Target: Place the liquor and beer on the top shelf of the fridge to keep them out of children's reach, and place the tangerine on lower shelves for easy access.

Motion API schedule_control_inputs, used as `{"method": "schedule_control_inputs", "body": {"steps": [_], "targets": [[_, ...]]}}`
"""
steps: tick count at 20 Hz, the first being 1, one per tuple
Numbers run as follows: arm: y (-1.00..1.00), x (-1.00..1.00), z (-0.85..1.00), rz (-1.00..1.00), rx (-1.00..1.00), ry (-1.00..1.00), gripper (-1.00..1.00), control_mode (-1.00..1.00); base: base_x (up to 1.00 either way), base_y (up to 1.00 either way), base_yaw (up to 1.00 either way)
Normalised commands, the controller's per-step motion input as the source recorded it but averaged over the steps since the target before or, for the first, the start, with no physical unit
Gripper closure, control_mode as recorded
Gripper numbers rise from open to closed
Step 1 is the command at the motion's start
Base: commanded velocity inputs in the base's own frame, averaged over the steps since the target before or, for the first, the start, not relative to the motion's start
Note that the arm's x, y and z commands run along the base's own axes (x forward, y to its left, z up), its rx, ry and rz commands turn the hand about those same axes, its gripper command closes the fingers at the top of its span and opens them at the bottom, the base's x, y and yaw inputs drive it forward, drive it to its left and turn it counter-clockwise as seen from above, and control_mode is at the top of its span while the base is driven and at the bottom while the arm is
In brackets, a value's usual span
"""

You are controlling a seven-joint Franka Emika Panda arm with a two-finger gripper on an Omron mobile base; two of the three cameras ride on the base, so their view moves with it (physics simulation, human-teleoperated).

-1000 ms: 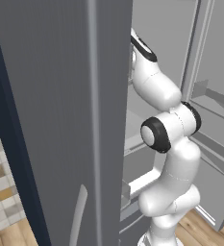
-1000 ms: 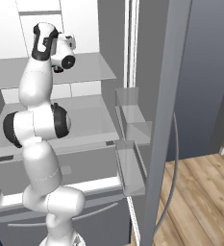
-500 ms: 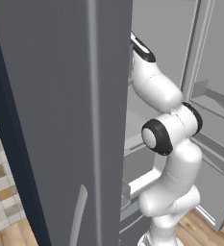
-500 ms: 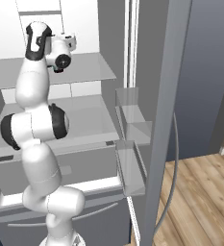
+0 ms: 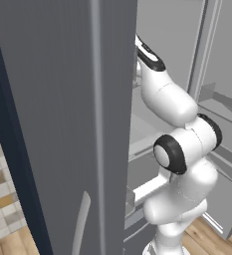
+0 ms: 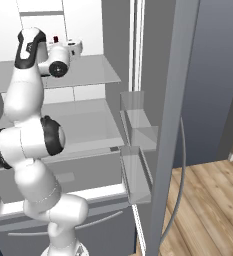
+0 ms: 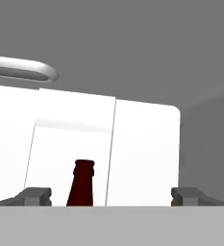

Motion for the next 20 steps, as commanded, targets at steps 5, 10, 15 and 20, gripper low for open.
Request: {"method": "schedule_control_inputs", "body": {"steps": [5, 10, 15, 20], "targets": [[-0.44, -0.81, 0.0, -0.08, 0.0, 0.13, -1.0, -1.0, 0.0, 0.0, 0.0], [-0.5, -0.87, 0.12, -0.01, 0.0, 0.15, -1.0, -1.0, 0.0, 0.0, 0.0], [-0.47, -0.84, 0.42, 0.01, 0.0, 0.14, -1.0, -1.0, 0.0, 0.0, 0.0], [-0.52, -0.82, 0.5, 0.09, -0.01, 0.17, -1.0, -1.0, 0.0, 0.0, 0.0]]}}
